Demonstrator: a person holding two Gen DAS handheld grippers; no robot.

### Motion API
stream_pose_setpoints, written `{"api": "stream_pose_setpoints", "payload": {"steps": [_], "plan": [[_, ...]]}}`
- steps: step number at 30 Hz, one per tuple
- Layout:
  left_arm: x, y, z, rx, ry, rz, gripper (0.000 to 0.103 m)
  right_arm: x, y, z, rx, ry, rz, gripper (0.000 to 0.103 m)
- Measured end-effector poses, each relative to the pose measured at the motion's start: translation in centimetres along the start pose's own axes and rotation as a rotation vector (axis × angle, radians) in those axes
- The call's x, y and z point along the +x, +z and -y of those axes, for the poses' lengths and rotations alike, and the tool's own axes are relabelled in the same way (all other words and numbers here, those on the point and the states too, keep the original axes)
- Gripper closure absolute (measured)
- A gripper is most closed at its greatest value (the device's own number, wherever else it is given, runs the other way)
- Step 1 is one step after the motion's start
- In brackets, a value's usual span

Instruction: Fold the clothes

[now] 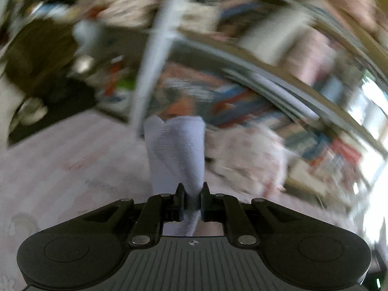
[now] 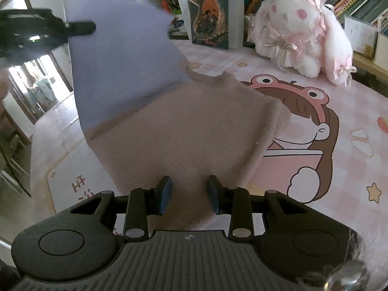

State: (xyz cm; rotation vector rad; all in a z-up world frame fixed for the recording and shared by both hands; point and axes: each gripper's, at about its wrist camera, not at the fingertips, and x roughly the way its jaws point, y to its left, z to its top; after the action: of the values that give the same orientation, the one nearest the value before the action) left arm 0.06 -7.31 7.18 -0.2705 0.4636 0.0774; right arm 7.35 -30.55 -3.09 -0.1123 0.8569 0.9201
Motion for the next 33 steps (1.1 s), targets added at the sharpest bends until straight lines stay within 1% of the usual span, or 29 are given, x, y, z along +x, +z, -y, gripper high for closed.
{"api": "stream_pose_setpoints", "payload": {"steps": [2, 3, 5, 7, 10, 12, 14, 16, 18, 20, 22, 24, 25, 26, 28, 29, 30, 31, 33], "plan": [[-0.4, -1.7, 4.0, 0.158, -0.015, -0.028, 0.092, -0.2, -0.2, 0.2, 0.011, 0.011, 0.006, 0.071], [-0.2, -3.1, 6.1, 0.262, -0.02, -0.062, 0.089, -0.3, -0.2, 0.4, 0.019, 0.016, 0.01, 0.071], [0.7, -6.4, 9.1, 0.463, -0.018, -0.15, 0.085, -0.4, -0.3, 0.6, 0.033, 0.027, 0.018, 0.071], [2.1, -9.8, 11.1, 0.642, -0.012, -0.268, 0.085, -0.9, -0.6, 1.1, 0.056, 0.045, 0.032, 0.072], [2.9, -12.3, 12.1, 0.753, 0.018, -0.31, 0.08, -1.9, -1.2, 2.2, 0.089, 0.075, 0.038, 0.071], [2.9, -12.3, 12.0, 0.736, 0.005, -0.318, 0.069, -2.7, -1.7, 3.0, 0.111, 0.087, 0.034, 0.068], [2.7, -12.1, 11.9, 0.711, -0.016, -0.325, 0.06, -3.4, -2.2, 3.7, 0.129, 0.083, 0.033, 0.062], [2.2, -11.9, 11.7, 0.69, -0.04, -0.332, 0.059, -4.1, -2.6, 4.5, 0.158, 0.081, 0.034, 0.061], [1.7, -11.7, 11.5, 0.668, -0.064, -0.339, 0.059, -5.0, -2.8, 5.4, 0.221, 0.094, 0.05, 0.06], [0.6, -10.5, 10.4, 0.574, -0.116, -0.333, 0.059, -5.8, -3.0, 6.4, 0.285, 0.107, 0.067, 0.058], [-0.6, -9.2, 9.3, 0.472, -0.171, -0.325, 0.059, -6.4, -2.9, 7.0, 0.347, 0.144, 0.098, 0.053], [-1.9, -7.2, 7.1, 0.311, -0.22, -0.275, 0.059, -6.8, -2.7, 7.5, 0.407, 0.193, 0.125, 0.049], [-2.2, -6.5, 6.1, 0.25, -0.222, -0.252, 0.059, -6.6, -2.4, 7.6, 0.442, 0.224, 0.129, 0.044], [-2.0, -6.1, 5.3, 0.215, -0.198, -0.235, 0.059, -6.1, -2.1, 7.7, 0.488, 0.267, 0.125, 0.04], [-1.3, -5.4, 3.9, 0.158, -0.137, -0.205, 0.064, -5.2, -1.6, 7.7, 0.568, 0.34, 0.109, 0.035], [-0.5, -5.5, 3.6, 0.164, -0.107, -0.208, 0.065, -4.6, -1.3, 7.6, 0.603, 0.365, 0.096, 0.034], [0.3, -5.7, 3.3, 0.179, -0.078, -0.215, 0.065, -3.9, -1.0, 7.4, 0.628, 0.368, 0.083, 0.034], [1.2, -6.1, 3.2, 0.201, -0.063, -0.232, 0.065, -3.3, -0.7, 7.2, 0.652, 0.368, 0.069, 0.033], [2.4, -7.6, 3.3, 0.244, -0.036, -0.274, 0.065, -2.1, 0.0, 6.7, 0.674, 0.327, 0.049, 0.033]]}}
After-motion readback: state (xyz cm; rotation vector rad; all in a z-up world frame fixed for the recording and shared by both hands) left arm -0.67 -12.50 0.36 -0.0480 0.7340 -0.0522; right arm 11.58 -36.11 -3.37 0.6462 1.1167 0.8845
